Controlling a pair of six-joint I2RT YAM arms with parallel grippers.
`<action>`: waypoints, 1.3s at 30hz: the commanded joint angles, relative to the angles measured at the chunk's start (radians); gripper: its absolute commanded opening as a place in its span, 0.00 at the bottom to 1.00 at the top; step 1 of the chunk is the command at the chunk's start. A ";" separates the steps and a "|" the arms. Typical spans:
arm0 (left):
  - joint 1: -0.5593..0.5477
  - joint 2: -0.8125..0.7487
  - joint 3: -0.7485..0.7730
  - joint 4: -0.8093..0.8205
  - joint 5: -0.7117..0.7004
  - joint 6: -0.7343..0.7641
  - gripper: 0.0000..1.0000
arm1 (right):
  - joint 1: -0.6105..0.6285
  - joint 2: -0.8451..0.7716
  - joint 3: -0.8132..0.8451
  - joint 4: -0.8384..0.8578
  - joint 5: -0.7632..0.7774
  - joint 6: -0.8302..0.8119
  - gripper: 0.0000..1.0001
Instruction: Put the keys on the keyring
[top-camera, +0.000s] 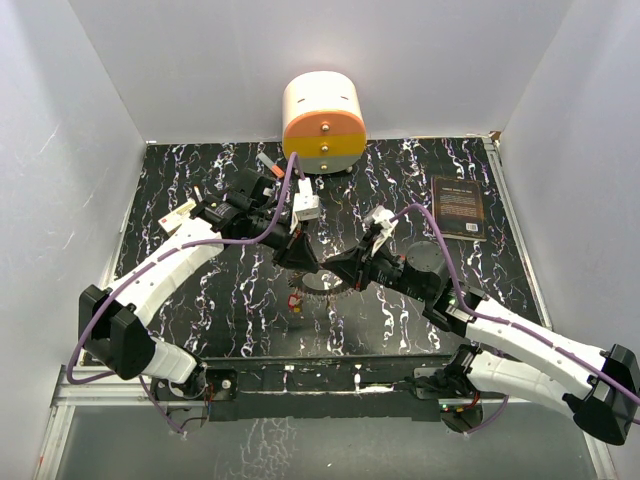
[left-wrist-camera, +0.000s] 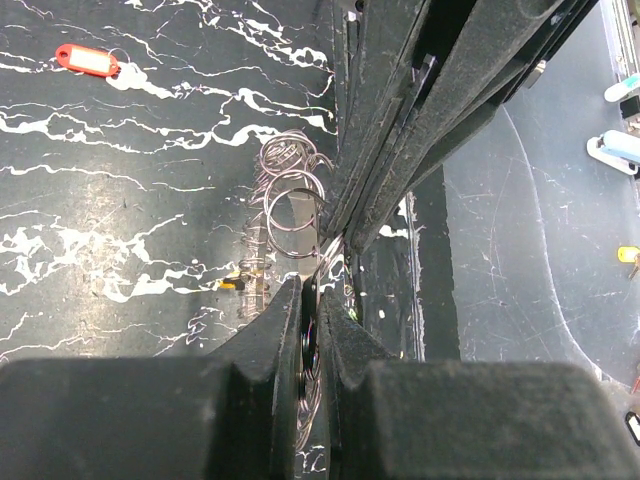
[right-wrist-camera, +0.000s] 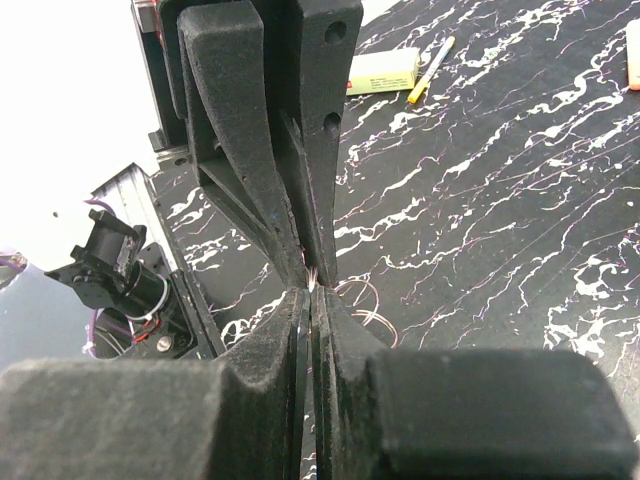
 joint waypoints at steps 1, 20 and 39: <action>0.015 -0.029 0.034 -0.034 0.002 0.020 0.00 | -0.003 -0.025 0.002 0.065 0.003 0.008 0.08; 0.015 -0.022 0.034 -0.039 0.007 0.014 0.00 | -0.004 0.042 0.033 0.102 -0.064 0.038 0.08; 0.015 0.005 0.051 -0.037 0.014 -0.010 0.26 | -0.003 0.042 0.075 0.092 -0.070 0.055 0.08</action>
